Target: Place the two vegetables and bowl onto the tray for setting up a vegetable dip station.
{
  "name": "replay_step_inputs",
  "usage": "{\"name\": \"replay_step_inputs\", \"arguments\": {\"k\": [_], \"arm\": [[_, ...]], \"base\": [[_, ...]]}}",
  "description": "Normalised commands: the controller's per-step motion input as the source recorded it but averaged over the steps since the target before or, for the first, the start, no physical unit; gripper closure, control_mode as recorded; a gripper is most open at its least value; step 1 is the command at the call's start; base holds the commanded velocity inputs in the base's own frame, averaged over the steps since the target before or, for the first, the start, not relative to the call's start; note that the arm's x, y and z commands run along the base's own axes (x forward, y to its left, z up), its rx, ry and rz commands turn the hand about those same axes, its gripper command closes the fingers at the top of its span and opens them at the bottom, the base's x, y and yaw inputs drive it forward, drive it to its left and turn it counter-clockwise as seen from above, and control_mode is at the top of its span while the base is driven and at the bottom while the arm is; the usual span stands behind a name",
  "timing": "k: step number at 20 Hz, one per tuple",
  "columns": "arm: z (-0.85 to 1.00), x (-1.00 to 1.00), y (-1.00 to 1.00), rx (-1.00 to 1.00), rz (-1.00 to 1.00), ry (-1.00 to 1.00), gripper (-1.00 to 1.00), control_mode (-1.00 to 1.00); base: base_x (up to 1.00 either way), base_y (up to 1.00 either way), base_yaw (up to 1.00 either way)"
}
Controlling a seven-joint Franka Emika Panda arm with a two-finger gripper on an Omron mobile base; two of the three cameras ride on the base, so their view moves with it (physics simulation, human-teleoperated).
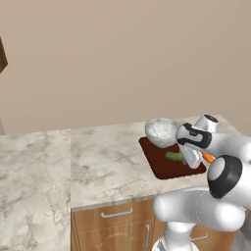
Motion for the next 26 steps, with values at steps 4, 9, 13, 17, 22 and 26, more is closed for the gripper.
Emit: {"name": "replay_step_inputs", "arguments": {"k": [4,9,13,17,22,26], "arm": [[-0.06,0.00,0.00,0.00,0.00,0.00,1.00,-1.00],[-0.06,0.01,0.00,0.00,0.00,0.00,1.00,-1.00],[-0.05,0.02,0.00,0.00,0.00,0.00,1.00,-1.00],[-0.05,0.02,0.00,0.00,0.00,0.00,1.00,-1.00],[-0.04,0.03,0.00,0.00,0.00,0.00,1.00,-1.00],[0.00,0.05,0.00,0.00,0.00,0.00,1.00,-1.00]], "base": [[0.00,0.00,0.00],[0.00,0.00,0.00],[0.00,0.00,0.00],[0.00,0.00,0.00],[0.00,0.00,0.00],[0.00,0.00,0.00]]}}
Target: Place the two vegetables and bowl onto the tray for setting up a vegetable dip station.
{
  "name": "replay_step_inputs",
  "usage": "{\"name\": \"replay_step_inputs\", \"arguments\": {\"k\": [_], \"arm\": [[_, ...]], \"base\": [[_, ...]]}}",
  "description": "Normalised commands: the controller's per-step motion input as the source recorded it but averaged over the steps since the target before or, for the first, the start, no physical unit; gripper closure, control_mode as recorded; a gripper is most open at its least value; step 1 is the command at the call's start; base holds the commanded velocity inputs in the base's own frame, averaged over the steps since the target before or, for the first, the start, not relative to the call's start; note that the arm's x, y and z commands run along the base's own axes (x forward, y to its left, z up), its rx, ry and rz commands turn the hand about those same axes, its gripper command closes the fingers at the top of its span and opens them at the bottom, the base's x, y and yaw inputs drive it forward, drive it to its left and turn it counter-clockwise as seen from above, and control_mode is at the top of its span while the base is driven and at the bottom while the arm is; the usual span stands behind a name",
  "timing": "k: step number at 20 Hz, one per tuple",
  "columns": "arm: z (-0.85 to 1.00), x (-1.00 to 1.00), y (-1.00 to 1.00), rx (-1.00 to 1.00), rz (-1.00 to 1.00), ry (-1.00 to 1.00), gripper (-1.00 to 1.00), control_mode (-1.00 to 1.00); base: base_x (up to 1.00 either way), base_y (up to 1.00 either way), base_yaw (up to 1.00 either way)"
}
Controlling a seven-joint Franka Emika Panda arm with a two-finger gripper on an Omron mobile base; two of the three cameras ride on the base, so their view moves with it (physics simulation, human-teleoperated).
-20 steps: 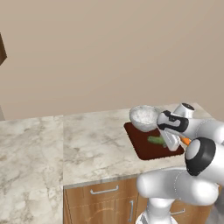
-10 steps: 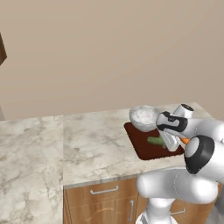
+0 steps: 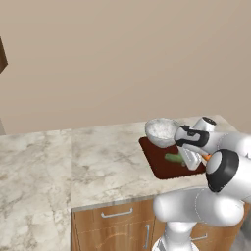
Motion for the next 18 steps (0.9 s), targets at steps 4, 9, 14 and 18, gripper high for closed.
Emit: {"name": "replay_step_inputs", "arguments": {"k": [4,9,14,18], "arm": [[0.00,0.07,0.00,0.00,0.00,0.00,1.00,-1.00],[0.00,0.11,0.00,0.00,0.00,0.00,1.00,-1.00],[0.00,0.15,0.00,0.00,0.00,0.00,1.00,-1.00],[0.00,0.11,0.00,0.00,0.00,0.00,1.00,-1.00]], "base": [[0.00,0.00,0.00],[0.00,0.00,0.00],[0.00,0.00,0.00],[0.00,0.00,0.00]]}}
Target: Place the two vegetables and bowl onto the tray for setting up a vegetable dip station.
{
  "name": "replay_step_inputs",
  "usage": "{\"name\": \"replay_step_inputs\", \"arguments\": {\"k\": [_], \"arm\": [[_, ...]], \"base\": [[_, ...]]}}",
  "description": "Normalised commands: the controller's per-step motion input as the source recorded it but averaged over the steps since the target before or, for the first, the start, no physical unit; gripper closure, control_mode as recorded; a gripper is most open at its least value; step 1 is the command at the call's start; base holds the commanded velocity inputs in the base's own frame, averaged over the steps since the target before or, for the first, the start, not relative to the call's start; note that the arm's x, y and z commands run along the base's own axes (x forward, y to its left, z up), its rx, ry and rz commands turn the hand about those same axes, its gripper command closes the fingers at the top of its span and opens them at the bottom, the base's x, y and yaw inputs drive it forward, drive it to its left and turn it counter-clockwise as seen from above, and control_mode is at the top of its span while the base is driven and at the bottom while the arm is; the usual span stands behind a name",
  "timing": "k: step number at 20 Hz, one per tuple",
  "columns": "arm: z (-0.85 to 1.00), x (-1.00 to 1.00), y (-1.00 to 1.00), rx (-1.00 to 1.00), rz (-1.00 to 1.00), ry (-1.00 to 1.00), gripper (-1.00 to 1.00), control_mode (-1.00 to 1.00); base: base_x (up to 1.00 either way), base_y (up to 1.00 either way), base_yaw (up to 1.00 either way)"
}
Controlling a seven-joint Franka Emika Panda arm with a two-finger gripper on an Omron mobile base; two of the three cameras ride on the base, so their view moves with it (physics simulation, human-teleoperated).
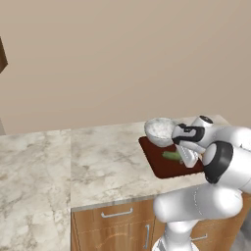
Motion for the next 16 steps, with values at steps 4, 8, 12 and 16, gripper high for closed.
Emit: {"name": "replay_step_inputs", "arguments": {"k": [4,8,12,16], "arm": [[-0.01,0.07,0.00,0.00,0.00,0.00,1.00,-1.00],[-0.06,0.00,0.00,0.00,0.00,0.00,-1.00,-1.00],[-0.11,-0.04,0.00,0.00,0.00,0.00,-1.00,-1.00],[-0.03,-0.04,0.00,0.00,0.00,0.00,-1.00,-1.00]], "base": [[0.00,0.00,0.00],[0.00,0.00,0.00],[0.00,0.00,0.00],[0.00,0.00,0.00]]}}
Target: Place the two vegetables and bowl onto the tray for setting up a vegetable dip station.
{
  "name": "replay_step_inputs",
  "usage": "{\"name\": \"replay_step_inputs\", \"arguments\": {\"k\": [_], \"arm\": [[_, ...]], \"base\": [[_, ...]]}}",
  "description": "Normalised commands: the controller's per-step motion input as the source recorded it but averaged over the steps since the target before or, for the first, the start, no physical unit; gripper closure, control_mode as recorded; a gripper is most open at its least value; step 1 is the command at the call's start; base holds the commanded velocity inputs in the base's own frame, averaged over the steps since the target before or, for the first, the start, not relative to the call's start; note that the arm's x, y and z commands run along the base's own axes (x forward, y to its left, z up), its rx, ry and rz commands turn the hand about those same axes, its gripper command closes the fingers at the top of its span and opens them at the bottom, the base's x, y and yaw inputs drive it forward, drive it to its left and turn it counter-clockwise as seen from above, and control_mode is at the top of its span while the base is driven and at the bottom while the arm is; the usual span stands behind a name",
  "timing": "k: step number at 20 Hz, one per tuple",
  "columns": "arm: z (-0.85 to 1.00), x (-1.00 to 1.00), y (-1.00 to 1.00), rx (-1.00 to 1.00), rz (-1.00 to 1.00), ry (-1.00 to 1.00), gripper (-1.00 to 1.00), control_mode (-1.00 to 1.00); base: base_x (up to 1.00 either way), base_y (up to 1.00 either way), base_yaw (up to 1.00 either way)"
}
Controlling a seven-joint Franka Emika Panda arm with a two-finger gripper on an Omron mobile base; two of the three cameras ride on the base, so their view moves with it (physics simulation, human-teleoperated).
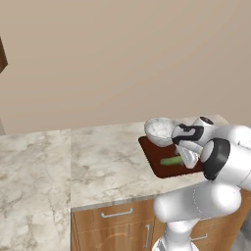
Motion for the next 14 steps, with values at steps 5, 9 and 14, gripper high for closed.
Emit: {"name": "replay_step_inputs", "arguments": {"k": [5,9,14], "arm": [[0.04,-0.04,-0.02,0.00,0.00,0.00,-1.00,-1.00],[0.16,-0.05,-0.08,0.00,0.00,0.00,-1.00,-1.00],[0.23,-0.07,-0.16,0.00,0.00,0.00,-1.00,-1.00]], "base": [[0.00,0.00,0.00],[0.00,0.00,0.00],[0.00,0.00,0.00]]}}
